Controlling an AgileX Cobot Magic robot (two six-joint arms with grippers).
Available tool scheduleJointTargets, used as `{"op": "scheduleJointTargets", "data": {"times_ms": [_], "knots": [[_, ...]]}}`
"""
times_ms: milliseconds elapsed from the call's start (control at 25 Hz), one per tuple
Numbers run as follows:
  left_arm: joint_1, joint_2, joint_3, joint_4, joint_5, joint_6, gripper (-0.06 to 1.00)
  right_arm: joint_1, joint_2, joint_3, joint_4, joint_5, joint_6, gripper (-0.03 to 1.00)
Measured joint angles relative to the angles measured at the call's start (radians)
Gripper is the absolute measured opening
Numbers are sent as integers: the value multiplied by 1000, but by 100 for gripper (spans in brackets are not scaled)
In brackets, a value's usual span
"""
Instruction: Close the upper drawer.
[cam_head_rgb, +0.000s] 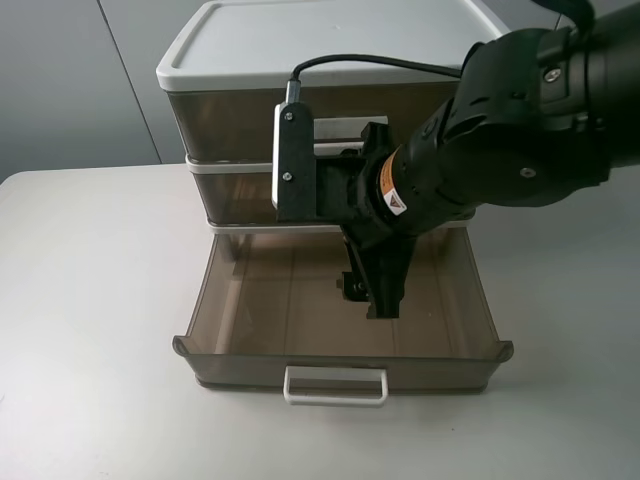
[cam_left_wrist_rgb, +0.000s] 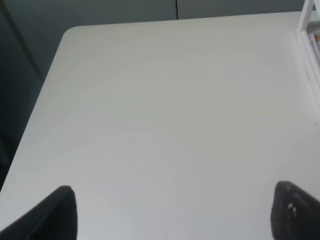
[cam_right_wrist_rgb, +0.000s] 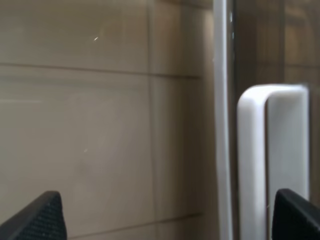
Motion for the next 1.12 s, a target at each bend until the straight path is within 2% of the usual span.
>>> {"op": "scheduleJointTargets", "data": {"times_ms": [80,200,360,440,520,600,760,960,1120], "knots": [[0,0,0,0,0,0,74,16,-2,-12,24,49,3,63],[0,0,0,0,0,0,74,70,-35,-46,124,164,-16,63],[0,0,0,0,0,0,74,122,-121,-81,369,301,-52,63],[0,0,0,0,0,0,74,116,-174,-80,470,364,-50,63],[0,0,0,0,0,0,74,73,-224,-80,519,412,-35,63],[0,0,0,0,0,0,74,-11,-281,-80,548,451,-16,63],[0,0,0,0,0,0,74,-267,-381,-80,584,516,-5,63],[0,0,0,0,0,0,74,-620,-481,-80,585,548,-5,63],[0,0,0,0,0,0,74,-828,-576,-80,583,563,-5,63]]}}
